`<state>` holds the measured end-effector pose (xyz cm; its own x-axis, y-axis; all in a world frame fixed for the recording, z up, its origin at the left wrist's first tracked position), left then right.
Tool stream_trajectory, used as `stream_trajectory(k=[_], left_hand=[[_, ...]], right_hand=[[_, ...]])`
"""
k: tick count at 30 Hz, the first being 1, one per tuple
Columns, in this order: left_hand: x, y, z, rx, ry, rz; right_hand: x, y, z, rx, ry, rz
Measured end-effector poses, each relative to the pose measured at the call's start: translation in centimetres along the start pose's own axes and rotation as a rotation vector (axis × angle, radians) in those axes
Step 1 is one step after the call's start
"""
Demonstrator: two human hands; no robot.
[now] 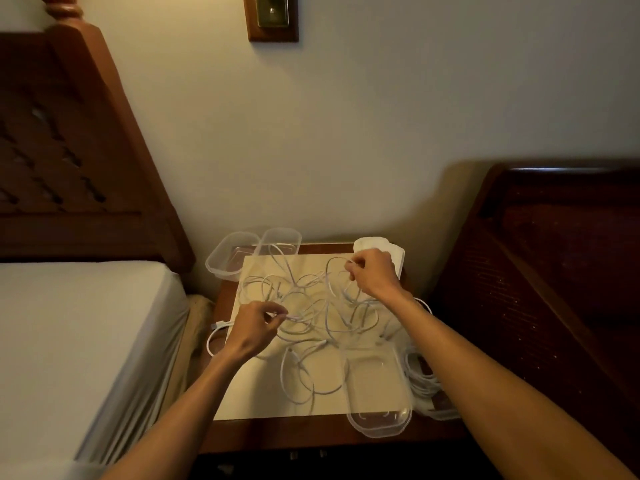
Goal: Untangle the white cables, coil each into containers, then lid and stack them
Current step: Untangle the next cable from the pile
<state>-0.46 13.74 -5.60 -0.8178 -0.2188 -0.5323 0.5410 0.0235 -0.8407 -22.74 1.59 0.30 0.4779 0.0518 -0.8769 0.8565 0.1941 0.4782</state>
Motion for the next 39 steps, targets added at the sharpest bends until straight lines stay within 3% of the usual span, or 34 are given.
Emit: stream_trajectory(k=[3, 9, 15, 19, 23, 26, 30, 34, 37, 39], left_hand=[[-0.1, -0.3, -0.1, 0.02, 0.051, -0.007], [-0.9, -2.4, 0.9, 0.056, 0.168, -0.053], [-2.0, -4.5, 3.2, 0.129, -0.059, 0.049], [-0.6, -3.7, 4.4, 0.143, 0.012, 0.198], [1.9, -5.0, 4.7, 0.195, -0.025, 0.134], [4.1, -4.6, 4.8, 0.133, 0.057, 0.162], [5.0, -4.7, 5.4, 0.105, 0.003, 0.165], [6.0, -5.7, 6.9, 0.105, 0.093, 0.172], [7.1, -5.7, 8.3, 0.127, 0.277, 0.359], [7.5, -5.8, 8.9, 0.151, 0.305, 0.455]], right_hand=[[-3.4, 2.9, 2.4, -0.083, -0.103, 0.091], [-6.6, 5.3, 4.8, -0.174, -0.141, 0.01], [-5.1, 3.3, 4.1, -0.103, -0.05, -0.046], [-2.8, 0.6, 2.8, -0.041, 0.024, -0.053], [-1.4, -1.6, 1.9, -0.02, 0.016, 0.002], [-0.5, -3.0, 1.7, 0.005, 0.032, 0.008], [-0.2, -3.9, 1.1, 0.033, -0.007, 0.034], [0.5, -4.6, -0.3, 0.057, 0.0, 0.036], [0.9, -5.1, -1.2, 0.062, -0.002, 0.031], [1.1, -5.3, -1.6, 0.052, -0.01, 0.037]])
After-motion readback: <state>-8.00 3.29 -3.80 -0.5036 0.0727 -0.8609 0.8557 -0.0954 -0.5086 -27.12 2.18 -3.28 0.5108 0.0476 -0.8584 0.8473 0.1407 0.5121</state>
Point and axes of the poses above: each hand's wrist, its own z-axis towards the middle knuckle, its own x-axis out of the palm, y = z × x, the point moved 2 cm from there along z, towards the middle knuckle, and after that the axes turned 12 degrees about -z, right-handed, at the moved point
